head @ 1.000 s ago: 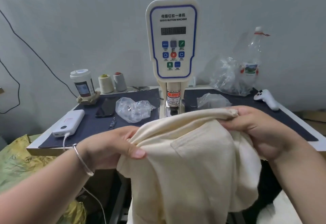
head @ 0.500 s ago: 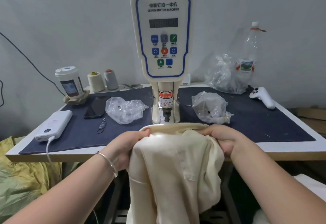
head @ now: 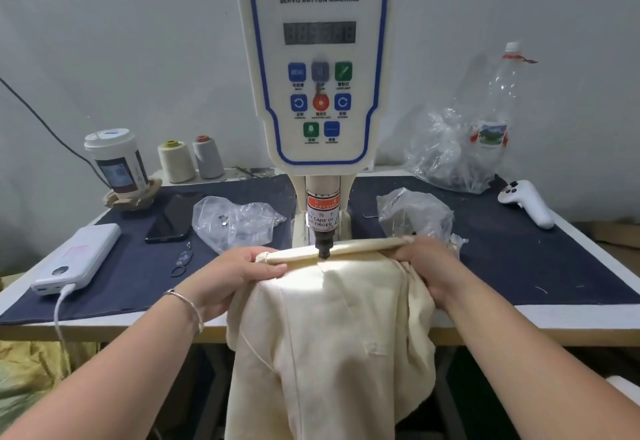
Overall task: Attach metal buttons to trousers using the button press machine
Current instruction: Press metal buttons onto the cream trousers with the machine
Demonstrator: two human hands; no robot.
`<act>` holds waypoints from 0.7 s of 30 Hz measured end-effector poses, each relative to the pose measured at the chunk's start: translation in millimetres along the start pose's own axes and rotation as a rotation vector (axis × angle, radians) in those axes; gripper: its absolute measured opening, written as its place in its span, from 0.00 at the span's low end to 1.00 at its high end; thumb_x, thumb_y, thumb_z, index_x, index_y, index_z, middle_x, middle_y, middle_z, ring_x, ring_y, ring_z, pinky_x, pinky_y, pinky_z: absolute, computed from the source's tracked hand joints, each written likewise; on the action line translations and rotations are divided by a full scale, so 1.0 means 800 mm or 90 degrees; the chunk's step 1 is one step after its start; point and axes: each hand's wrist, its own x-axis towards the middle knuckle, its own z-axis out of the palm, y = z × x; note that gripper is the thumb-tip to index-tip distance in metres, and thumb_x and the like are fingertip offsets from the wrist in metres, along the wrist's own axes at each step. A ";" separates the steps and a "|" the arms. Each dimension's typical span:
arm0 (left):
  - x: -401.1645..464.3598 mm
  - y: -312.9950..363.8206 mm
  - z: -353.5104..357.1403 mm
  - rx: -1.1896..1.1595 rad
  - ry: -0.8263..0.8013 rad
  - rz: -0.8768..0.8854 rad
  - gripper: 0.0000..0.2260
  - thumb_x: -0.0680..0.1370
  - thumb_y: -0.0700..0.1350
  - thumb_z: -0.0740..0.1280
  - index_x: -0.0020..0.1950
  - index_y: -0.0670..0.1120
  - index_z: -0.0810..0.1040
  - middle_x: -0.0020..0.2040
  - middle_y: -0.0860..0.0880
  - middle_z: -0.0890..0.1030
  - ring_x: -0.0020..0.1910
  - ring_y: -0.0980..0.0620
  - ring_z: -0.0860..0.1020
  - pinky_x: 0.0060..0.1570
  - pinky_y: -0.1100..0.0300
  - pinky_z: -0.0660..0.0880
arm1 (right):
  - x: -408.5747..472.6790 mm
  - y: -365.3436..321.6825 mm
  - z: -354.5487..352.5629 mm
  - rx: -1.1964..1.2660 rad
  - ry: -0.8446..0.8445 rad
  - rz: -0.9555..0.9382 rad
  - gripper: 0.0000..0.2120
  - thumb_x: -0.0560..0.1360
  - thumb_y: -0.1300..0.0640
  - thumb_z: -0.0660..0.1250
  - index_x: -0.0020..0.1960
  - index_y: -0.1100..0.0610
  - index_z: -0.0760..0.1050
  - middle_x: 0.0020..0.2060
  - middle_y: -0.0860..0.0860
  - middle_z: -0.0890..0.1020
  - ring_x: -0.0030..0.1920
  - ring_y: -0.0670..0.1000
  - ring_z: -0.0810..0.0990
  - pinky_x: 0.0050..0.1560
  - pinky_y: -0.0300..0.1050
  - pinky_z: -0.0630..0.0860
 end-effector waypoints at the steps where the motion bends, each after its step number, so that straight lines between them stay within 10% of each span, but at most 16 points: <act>1: 0.004 -0.006 -0.001 0.006 0.028 0.009 0.11 0.73 0.43 0.74 0.55 0.45 0.85 0.52 0.41 0.85 0.48 0.47 0.81 0.49 0.55 0.76 | 0.000 0.004 0.000 -0.043 0.005 -0.035 0.06 0.71 0.71 0.68 0.44 0.63 0.81 0.38 0.60 0.83 0.36 0.55 0.82 0.37 0.45 0.79; 11: 0.034 -0.038 0.027 0.379 0.317 0.256 0.18 0.81 0.51 0.63 0.38 0.40 0.72 0.30 0.52 0.71 0.31 0.56 0.67 0.33 0.61 0.64 | -0.001 0.033 0.009 -0.224 0.135 -0.215 0.04 0.71 0.68 0.69 0.45 0.65 0.77 0.36 0.51 0.77 0.37 0.47 0.73 0.34 0.32 0.70; 21: 0.022 -0.029 0.033 0.119 0.280 0.212 0.18 0.69 0.55 0.65 0.32 0.41 0.67 0.30 0.48 0.67 0.30 0.52 0.64 0.30 0.60 0.62 | 0.001 0.029 0.006 -0.113 0.070 -0.157 0.03 0.72 0.66 0.69 0.43 0.59 0.77 0.33 0.50 0.79 0.33 0.46 0.76 0.33 0.35 0.73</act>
